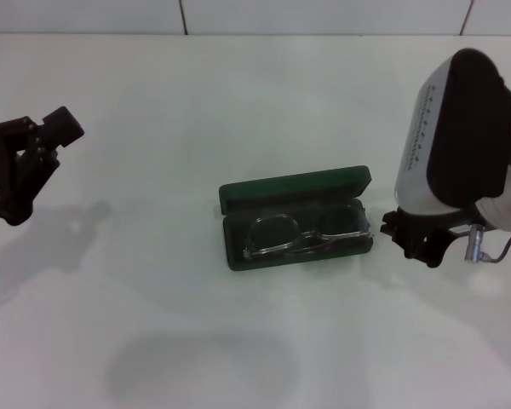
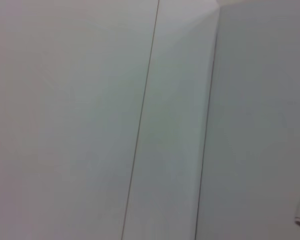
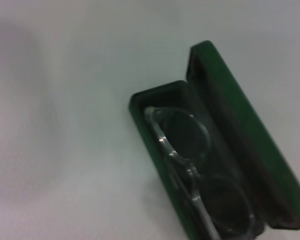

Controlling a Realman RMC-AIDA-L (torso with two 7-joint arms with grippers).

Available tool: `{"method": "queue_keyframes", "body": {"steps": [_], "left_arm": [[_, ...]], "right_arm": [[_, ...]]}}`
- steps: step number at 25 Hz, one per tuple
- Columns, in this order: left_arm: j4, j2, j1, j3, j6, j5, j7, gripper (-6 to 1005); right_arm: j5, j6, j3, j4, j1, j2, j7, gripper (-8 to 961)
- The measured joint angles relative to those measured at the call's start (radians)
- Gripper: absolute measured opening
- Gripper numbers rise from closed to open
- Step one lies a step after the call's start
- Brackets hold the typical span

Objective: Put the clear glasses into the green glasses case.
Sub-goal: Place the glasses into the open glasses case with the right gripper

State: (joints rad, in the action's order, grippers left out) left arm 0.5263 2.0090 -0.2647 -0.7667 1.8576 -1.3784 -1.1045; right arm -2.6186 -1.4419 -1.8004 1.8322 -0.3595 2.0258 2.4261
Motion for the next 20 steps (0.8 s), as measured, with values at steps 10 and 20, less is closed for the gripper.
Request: {"method": "queue_keyframes", "body": {"steps": [10, 20], "left_arm": [[-0.007, 0.007, -0.02, -0.005, 0.0, -0.002, 0.0, 38], [-0.016, 0.012, -0.022, -0.005, 0.0, -0.002, 0.001, 38]], "right_arm": [[0.003, 0.019, 0.04, -0.074, -0.021, 0.0, 0.001, 44], [0.008, 0.044, 0.041, -0.165, -0.063, -0.001, -0.003, 44]]}}
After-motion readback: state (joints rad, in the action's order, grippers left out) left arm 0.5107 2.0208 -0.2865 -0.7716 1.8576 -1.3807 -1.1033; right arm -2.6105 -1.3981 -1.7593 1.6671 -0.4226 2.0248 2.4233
